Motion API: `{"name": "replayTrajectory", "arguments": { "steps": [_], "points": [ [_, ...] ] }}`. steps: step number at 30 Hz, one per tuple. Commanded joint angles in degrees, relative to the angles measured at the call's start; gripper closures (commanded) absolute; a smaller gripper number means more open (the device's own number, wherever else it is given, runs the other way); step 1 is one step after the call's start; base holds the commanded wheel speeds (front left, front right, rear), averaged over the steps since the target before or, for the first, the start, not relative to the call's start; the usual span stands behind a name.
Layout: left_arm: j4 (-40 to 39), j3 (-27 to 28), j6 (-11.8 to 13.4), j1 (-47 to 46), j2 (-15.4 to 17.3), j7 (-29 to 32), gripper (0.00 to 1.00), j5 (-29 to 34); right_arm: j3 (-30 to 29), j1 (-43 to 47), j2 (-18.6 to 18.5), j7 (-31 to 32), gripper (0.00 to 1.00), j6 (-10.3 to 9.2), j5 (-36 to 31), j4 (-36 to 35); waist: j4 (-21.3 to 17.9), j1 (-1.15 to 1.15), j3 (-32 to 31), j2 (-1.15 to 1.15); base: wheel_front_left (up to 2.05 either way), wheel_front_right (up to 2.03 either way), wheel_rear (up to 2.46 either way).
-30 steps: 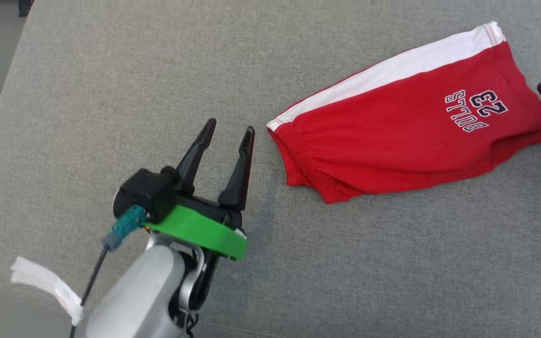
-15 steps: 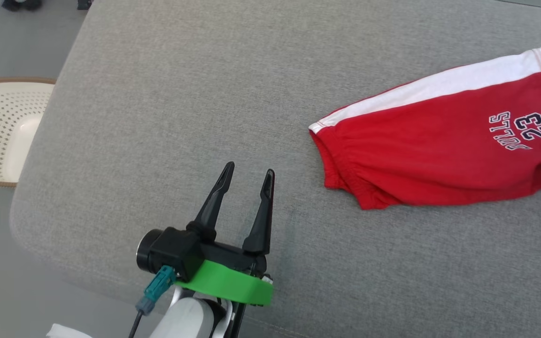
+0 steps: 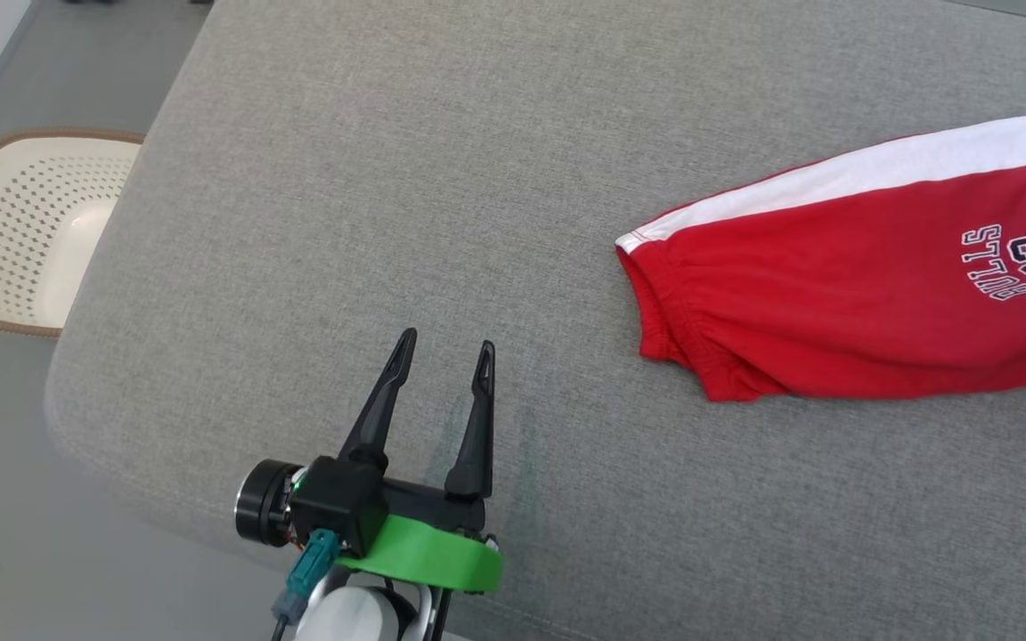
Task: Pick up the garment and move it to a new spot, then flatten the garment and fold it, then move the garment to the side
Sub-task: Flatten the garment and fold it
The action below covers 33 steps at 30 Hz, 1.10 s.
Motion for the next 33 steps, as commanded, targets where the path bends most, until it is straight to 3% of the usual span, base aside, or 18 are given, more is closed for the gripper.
{"name": "replayTrajectory", "arguments": {
  "steps": [1,11,18,25,33],
  "points": [
    [0.2,0.4,0.0,1.0,0.0,0.0,0.0,0.8,0.8,3.3,1.1,0.4,1.0,-0.08,0.5,1.5,-2.6,0.0,-1.9,0.0,0.0,0.0,0.0],
    [2.5,3.3,-2.6,2.3,0.0,0.0,0.0,1.4,-2.1,4.8,-2.0,-3.4,1.0,-0.1,1.5,0.9,-11.5,0.0,-4.1,0.0,0.0,0.0,0.0],
    [3.8,3.8,-3.6,2.6,0.0,0.0,0.0,1.5,-2.7,3.4,-3.6,-4.5,1.0,-0.08,-1.6,-0.4,-14.9,0.0,-5.2,0.0,0.0,0.0,0.0],
    [5.3,2.9,-3.9,3.0,0.0,0.0,0.0,0.8,-2.8,1.1,-0.2,-3.9,1.0,-0.07,-6.4,-3.8,-16.0,0.0,-7.4,0.0,0.0,0.0,0.0],
    [6.8,1.2,-3.8,3.2,0.0,0.0,0.0,-0.4,-5.2,0.5,6.5,-1.9,1.0,-0.07,-11.9,-9.3,-13.8,0.0,-9.6,0.0,0.0,0.0,0.0]
  ]
}}
